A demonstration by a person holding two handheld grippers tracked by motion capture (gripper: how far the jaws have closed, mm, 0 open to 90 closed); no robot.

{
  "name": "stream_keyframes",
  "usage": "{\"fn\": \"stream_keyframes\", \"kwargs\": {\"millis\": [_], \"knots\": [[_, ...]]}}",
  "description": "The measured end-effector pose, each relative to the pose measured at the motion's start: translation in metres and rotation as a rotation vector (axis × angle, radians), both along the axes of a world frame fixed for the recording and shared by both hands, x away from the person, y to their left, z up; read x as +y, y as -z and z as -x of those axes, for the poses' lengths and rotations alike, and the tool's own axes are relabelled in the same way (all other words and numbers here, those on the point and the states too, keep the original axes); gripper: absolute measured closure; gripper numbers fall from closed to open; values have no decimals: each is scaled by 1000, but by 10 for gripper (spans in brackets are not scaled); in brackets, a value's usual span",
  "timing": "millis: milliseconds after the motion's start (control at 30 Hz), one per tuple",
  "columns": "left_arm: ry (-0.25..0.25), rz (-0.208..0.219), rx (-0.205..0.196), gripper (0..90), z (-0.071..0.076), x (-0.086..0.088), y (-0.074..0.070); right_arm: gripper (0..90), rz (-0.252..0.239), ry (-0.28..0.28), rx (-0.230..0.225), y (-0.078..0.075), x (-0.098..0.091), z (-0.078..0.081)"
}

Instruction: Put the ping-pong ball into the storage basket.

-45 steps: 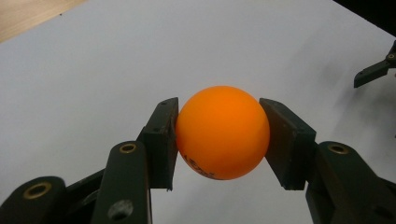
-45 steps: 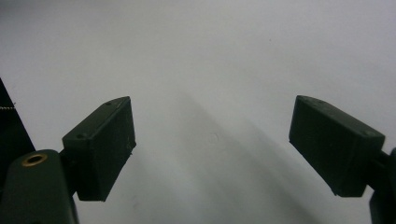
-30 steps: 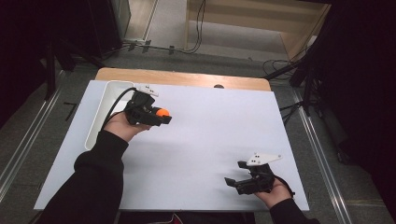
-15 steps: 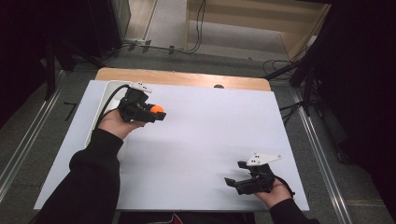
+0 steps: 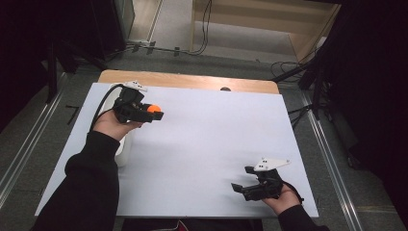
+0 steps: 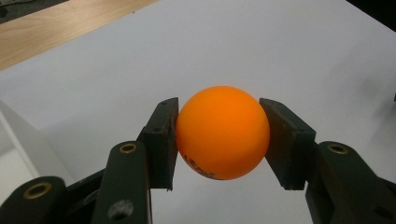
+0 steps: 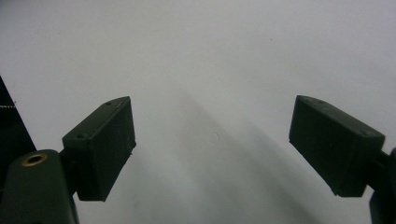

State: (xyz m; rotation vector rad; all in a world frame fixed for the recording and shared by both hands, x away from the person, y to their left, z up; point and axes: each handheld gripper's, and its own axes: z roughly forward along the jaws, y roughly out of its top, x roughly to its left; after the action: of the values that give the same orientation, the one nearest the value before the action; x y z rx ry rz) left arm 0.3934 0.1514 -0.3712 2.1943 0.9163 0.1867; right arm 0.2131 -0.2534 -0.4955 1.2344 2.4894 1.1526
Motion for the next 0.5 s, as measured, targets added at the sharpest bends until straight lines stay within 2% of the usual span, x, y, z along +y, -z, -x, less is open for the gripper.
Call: {"fn": "stream_keyframes", "kwargs": {"millis": [500], "knots": [[-47,-16,3,505,-6,16,1,131,1,-1,3,0,0,0]]}}
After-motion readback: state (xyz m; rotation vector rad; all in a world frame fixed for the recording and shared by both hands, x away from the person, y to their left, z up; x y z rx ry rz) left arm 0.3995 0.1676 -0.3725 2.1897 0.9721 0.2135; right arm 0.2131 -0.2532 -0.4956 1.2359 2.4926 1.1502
